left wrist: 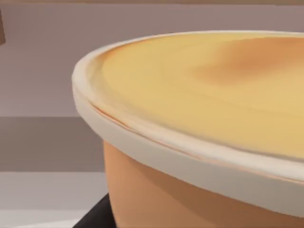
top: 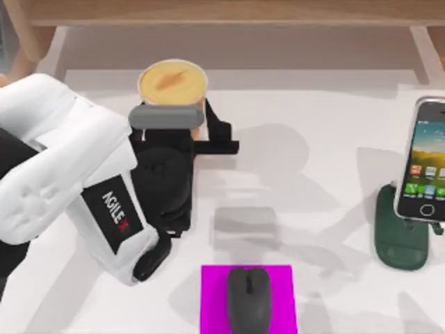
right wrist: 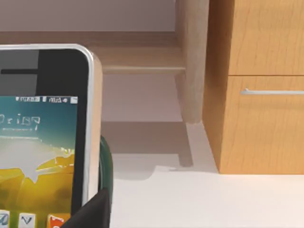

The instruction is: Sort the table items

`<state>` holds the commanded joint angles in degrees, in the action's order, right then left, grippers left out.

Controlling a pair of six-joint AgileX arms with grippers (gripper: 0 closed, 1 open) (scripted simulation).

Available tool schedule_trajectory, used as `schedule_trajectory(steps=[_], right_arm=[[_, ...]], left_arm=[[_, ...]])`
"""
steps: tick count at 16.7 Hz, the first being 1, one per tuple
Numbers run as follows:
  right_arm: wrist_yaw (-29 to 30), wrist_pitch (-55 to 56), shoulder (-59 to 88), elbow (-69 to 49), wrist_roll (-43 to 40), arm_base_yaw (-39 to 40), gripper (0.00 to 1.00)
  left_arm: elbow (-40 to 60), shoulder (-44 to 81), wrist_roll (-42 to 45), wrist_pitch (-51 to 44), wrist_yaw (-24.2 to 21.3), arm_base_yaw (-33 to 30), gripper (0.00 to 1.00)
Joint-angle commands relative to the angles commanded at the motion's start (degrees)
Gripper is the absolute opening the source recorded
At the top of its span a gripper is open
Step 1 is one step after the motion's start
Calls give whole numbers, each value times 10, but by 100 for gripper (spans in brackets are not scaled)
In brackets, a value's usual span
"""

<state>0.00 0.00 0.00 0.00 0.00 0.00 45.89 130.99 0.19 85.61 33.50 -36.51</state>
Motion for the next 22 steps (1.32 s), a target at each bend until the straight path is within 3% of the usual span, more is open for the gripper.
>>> schedule_trajectory(steps=[15, 22], right_arm=[[0, 0, 0, 0, 0, 0, 100], [0, 0, 0, 0, 0, 0, 100]], left_arm=[[3, -28, 1, -16, -3, 0, 0], [86, -97, -14, -81, -98, 13, 0]])
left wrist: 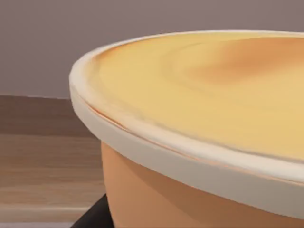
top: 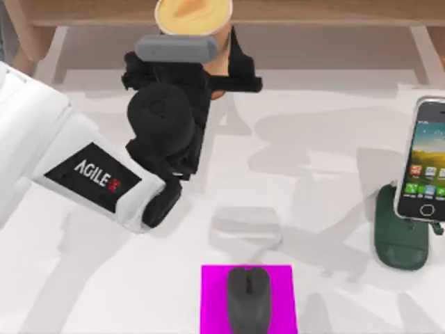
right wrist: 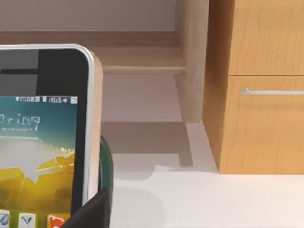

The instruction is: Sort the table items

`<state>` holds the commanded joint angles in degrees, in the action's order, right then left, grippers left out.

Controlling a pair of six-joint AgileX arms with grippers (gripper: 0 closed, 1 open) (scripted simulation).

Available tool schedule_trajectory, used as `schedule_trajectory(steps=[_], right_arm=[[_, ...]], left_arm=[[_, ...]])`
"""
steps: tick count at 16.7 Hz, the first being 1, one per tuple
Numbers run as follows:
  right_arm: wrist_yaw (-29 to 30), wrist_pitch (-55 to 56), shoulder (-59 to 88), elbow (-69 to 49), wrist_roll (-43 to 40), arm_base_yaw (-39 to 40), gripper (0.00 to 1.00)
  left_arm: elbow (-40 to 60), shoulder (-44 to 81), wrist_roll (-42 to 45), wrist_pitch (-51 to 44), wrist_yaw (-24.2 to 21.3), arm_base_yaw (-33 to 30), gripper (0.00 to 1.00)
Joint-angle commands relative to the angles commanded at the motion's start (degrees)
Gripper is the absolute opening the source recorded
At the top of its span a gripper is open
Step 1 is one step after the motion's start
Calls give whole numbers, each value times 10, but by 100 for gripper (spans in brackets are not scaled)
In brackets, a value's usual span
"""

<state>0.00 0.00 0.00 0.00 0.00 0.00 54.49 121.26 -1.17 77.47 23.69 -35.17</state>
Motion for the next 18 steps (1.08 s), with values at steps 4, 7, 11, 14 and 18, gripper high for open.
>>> schedule_trajectory(steps=[4, 7, 11, 14, 18], right_arm=[[0, 0, 0, 0, 0, 0, 100], [0, 0, 0, 0, 0, 0, 100], [0, 0, 0, 0, 0, 0, 100], [0, 0, 0, 0, 0, 0, 100], [0, 0, 0, 0, 0, 0, 100]], left_arm=[[60, -48, -8, -74, -66, 17, 0], [103, -69, -10, -141, -101, 47, 0], [159, -75, -5, -244, -123, 103, 0], [201, -70, 3, -319, -123, 148, 0], [240, -60, 13, -390, -113, 193, 0]])
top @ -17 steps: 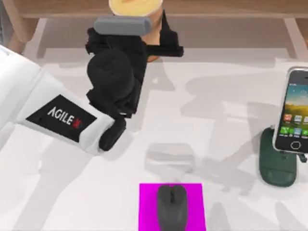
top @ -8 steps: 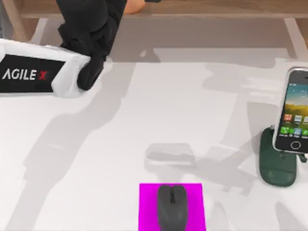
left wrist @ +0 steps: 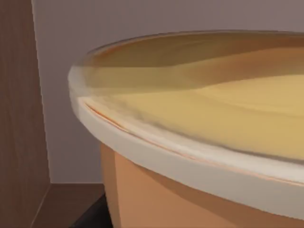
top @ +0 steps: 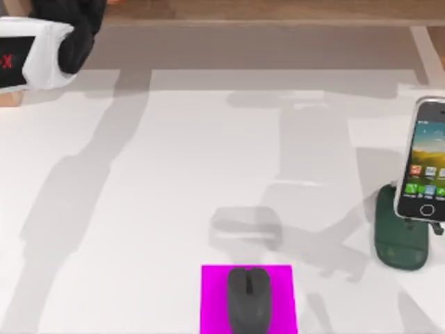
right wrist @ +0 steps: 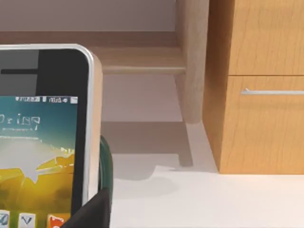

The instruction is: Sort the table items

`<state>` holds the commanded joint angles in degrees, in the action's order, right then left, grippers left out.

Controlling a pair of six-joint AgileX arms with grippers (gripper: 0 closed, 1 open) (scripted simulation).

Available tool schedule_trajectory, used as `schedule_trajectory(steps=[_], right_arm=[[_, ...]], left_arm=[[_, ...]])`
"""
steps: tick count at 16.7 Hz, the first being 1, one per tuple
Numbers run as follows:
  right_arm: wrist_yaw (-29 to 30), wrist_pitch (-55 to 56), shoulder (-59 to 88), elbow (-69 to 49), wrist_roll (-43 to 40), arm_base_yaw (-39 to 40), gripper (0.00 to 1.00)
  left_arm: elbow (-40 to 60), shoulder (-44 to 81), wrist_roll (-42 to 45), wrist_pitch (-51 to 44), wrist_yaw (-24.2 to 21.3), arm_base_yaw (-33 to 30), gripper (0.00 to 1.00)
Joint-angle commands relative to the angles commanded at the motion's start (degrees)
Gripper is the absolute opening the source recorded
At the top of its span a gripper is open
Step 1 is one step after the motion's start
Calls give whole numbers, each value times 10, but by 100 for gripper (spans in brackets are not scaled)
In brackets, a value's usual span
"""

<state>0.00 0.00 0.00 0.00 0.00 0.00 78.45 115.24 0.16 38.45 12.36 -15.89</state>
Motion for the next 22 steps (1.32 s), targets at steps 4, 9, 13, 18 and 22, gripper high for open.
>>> schedule_trajectory(steps=[4, 9, 13, 18, 22], right_arm=[[0, 0, 0, 0, 0, 0, 100], [0, 0, 0, 0, 0, 0, 100], [0, 0, 0, 0, 0, 0, 100], [0, 0, 0, 0, 0, 0, 100], [0, 0, 0, 0, 0, 0, 100]], left_arm=[[4, 5, 2, -13, 2, 6, 0], [2, 1, 2, -12, 2, 4, 0], [4, 3, 2, -13, 2, 6, 0], [4, 5, 2, -13, 2, 6, 8], [4, 5, 2, -13, 2, 6, 38]])
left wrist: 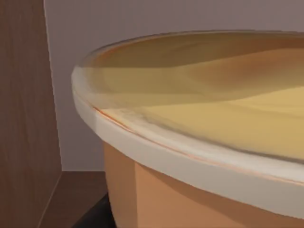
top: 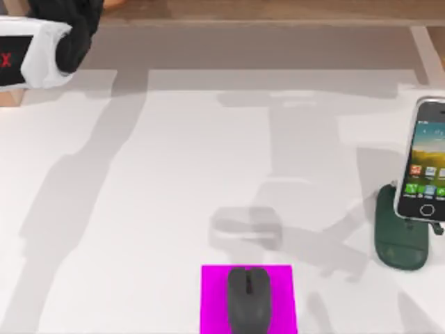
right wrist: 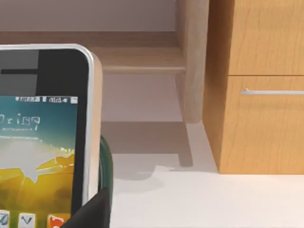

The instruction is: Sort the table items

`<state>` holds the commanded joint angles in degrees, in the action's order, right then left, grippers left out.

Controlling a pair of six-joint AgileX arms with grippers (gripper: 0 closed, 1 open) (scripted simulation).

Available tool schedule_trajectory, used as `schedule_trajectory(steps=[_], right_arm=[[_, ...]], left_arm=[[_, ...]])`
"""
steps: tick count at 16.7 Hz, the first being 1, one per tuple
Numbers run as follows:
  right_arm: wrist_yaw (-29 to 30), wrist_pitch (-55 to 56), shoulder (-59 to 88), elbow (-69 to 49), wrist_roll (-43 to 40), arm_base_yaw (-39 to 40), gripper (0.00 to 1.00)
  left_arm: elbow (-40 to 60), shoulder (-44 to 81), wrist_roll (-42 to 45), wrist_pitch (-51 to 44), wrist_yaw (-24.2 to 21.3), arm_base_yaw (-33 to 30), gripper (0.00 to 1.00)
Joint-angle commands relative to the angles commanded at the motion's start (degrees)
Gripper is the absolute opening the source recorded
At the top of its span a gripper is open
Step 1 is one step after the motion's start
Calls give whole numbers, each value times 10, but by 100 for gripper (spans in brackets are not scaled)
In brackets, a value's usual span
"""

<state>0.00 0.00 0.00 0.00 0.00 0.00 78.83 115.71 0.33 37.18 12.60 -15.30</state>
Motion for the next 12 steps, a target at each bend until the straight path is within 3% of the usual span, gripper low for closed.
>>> schedule_trajectory(steps=[8, 12], right_arm=[[0, 0, 0, 0, 0, 0, 100], [0, 0, 0, 0, 0, 0, 100]], left_arm=[[0, 0, 0, 0, 0, 0, 98], [0, 0, 0, 0, 0, 0, 100]])
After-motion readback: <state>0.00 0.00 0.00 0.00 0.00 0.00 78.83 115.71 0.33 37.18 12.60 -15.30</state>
